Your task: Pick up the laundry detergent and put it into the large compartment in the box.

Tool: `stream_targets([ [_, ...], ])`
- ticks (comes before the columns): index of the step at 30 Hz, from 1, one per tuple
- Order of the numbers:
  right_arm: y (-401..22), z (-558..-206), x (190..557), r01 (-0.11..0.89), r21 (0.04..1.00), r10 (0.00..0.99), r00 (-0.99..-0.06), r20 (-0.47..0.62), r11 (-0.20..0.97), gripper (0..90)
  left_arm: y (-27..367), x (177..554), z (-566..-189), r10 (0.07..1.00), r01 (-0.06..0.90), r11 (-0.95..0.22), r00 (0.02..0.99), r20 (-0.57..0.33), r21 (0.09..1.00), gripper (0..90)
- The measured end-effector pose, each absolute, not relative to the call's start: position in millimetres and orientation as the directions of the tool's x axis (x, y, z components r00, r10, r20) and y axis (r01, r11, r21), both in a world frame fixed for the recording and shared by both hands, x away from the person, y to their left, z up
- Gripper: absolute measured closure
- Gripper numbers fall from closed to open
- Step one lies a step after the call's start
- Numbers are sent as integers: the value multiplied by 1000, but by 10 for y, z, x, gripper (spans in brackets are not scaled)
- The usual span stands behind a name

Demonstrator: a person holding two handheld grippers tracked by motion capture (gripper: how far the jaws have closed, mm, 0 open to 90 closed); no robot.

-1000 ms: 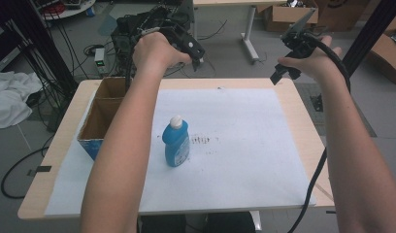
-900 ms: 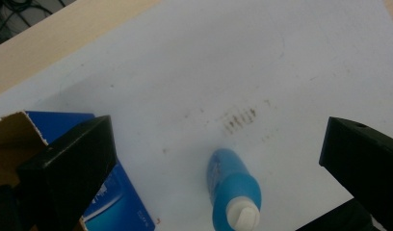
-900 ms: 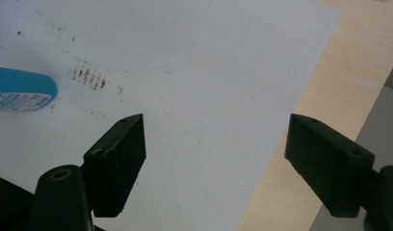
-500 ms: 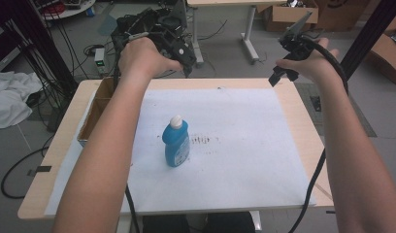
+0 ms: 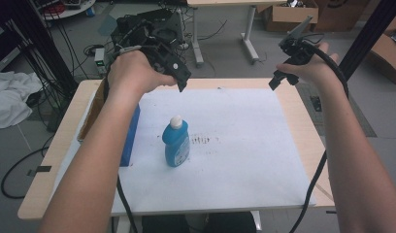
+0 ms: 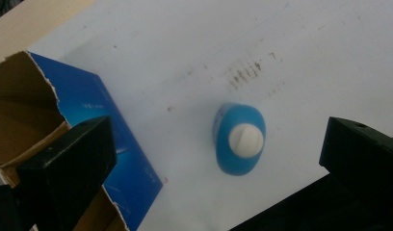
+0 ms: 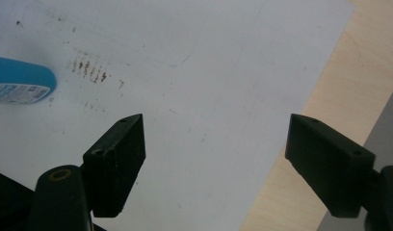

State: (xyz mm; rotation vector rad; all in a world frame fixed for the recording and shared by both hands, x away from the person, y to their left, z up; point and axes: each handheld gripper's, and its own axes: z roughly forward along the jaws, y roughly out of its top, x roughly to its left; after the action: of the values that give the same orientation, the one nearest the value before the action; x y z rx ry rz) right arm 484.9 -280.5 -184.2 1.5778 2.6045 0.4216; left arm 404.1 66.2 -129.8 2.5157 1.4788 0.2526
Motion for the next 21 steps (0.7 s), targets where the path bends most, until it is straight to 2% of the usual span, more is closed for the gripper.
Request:
stream_targets([
  [21, -2747, -1928, 4806, 854, 256, 870, -485, 83, 452, 222, 491, 3943, -1781, 845, 827, -531, 533, 45, 185, 1],
])
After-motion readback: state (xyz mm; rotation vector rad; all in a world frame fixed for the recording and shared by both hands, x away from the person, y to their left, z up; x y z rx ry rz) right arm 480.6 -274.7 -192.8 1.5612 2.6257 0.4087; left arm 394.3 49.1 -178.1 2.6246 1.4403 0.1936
